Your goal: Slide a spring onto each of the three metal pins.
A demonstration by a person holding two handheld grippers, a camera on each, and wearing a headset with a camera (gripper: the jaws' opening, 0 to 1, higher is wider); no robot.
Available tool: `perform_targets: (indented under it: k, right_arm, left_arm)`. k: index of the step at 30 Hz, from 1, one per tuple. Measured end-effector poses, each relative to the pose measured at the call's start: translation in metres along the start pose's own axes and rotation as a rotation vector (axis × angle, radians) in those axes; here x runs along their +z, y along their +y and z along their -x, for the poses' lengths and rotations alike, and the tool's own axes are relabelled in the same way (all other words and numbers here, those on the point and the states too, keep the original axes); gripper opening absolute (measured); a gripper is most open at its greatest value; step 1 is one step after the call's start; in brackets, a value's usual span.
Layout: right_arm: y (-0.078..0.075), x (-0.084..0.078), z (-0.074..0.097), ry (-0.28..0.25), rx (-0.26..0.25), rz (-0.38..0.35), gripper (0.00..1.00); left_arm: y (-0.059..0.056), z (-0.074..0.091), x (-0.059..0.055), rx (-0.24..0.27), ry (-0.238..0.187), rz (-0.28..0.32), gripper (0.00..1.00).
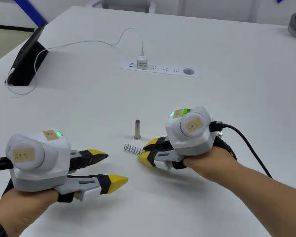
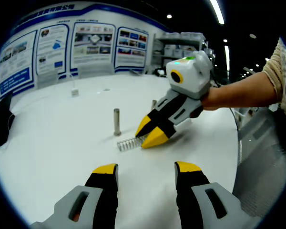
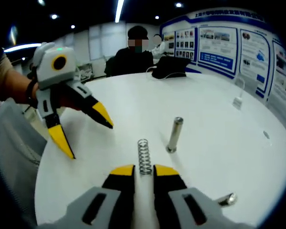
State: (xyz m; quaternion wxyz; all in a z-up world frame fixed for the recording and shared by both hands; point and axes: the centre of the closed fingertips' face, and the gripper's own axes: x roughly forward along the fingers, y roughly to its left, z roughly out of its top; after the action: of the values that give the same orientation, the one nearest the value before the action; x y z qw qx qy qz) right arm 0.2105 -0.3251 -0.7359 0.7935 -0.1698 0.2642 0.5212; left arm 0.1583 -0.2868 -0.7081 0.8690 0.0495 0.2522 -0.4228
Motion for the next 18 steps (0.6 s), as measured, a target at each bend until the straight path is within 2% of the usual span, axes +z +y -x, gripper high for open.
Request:
perform_targets:
  k: [4, 10, 18]
  right_arm:
    - [0.001, -0.001, -0.001, 0.000, 0.001, 0.010, 0.12]
    - [0.003, -0.001, 0.002, 0.007, 0.008, 0.014, 0.12]
    - [0.017, 0.001, 0.022, 0.025, 0.062, 0.042, 0.12]
  left_arm:
    - [0.000, 0.001, 0.000, 0.004, 0.003, -0.002, 0.48]
    - [0.000, 0.001, 0.000, 0.006, 0.011, -0.011, 0.48]
    - [-0.007, -0.006, 0.006, -0.012, 0.016, -0.059, 0.47]
